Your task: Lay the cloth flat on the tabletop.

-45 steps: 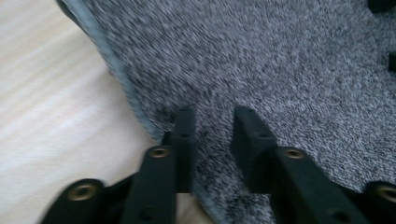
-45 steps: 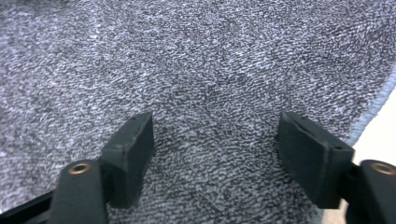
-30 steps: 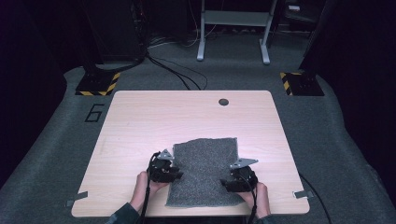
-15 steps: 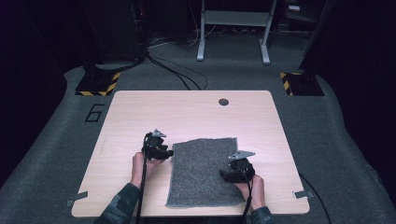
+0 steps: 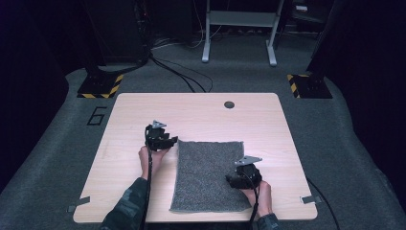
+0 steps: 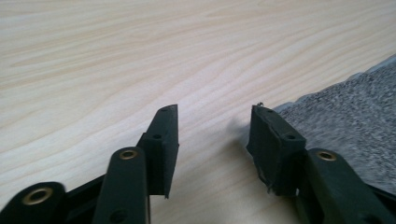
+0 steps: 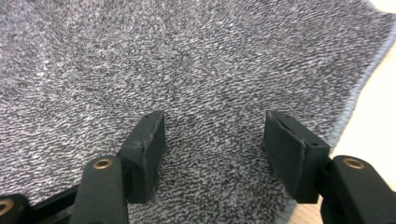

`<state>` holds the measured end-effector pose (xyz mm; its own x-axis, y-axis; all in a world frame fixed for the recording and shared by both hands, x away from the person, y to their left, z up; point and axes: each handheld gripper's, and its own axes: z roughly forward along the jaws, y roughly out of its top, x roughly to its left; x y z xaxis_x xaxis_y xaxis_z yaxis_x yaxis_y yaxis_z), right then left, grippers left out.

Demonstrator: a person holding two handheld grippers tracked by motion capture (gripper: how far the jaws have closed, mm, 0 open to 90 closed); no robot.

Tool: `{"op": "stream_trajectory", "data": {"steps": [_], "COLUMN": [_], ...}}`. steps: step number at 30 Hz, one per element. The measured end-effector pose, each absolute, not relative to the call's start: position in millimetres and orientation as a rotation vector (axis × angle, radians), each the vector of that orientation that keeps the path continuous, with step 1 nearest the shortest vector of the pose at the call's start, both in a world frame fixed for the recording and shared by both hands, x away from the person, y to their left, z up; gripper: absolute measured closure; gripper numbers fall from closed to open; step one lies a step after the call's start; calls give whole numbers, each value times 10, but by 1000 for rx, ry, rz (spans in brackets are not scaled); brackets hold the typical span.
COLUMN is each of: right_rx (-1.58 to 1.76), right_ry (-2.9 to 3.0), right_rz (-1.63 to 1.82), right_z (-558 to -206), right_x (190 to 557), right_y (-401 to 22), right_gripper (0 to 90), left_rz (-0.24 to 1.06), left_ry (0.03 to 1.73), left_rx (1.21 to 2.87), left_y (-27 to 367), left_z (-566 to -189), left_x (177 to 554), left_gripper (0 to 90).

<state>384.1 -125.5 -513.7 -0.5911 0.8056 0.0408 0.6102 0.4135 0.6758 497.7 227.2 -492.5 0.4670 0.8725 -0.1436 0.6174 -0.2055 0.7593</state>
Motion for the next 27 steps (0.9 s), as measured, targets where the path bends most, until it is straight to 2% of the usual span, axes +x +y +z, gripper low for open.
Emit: {"op": "stream_trajectory", "data": {"steps": [3, 8, 15, 27], "right_rx": [1239, 1242, 1217, 1247], "right_ry": [2338, 2360, 2407, 2408], "right_rz": [993, 978, 883, 842], "right_z": [-5088, -5053, -5144, -5148], "right_x": [3829, 3833, 3893, 4020], "right_y": [-1321, -1309, -1143, -1042], "right_gripper": [363, 320, 251, 169], "left_rz": [358, 306, 322, 410], "left_ry": [1230, 1091, 1028, 1090], "left_rx": [1938, 2066, 2214, 2223], "left_y": [2274, 2031, 1843, 1986], "left_z": [-4893, -4919, -5079, -5146], "left_x": [4860, 4545, 4383, 4561], "left_gripper": [414, 318, 289, 279]}}
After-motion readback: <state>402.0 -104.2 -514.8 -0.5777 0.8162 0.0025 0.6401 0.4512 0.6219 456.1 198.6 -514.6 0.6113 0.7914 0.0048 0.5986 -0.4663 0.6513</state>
